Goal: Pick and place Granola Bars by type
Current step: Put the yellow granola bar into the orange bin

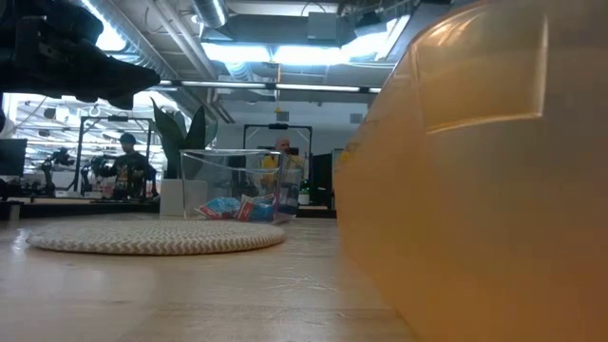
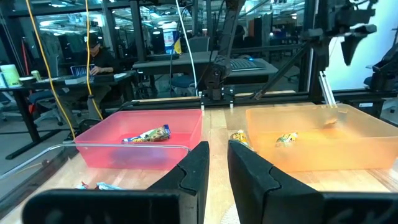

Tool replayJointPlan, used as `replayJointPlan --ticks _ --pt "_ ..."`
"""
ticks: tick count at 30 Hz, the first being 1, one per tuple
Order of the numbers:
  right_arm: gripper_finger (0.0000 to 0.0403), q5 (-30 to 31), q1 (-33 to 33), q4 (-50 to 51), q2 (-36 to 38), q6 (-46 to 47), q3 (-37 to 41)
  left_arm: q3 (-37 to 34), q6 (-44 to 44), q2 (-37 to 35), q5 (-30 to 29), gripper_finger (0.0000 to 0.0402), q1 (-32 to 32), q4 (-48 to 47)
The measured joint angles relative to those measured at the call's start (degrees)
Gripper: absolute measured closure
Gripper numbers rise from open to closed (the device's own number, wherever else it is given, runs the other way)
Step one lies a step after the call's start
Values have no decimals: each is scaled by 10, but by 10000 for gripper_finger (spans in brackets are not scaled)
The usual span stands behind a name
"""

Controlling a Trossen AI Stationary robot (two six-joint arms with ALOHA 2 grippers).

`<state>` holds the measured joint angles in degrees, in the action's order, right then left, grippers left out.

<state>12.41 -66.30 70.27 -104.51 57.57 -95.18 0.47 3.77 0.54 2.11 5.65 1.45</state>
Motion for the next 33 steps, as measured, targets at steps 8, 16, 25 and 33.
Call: replayJointPlan --ticks 8,16,25,33 --pt "92 -6 43 -34 -66 42 0 0 0 0 0 347 0 0" --pt "92 -16 78 -38 -114 68 0 0 0 0 0 347 0 0" --pt "92 -34 95 -111 -134 100 72 0 0 0 0 347 0 0" --pt "92 -61 94 -156 -133 128 139 0 0 0 0 347 0 0"
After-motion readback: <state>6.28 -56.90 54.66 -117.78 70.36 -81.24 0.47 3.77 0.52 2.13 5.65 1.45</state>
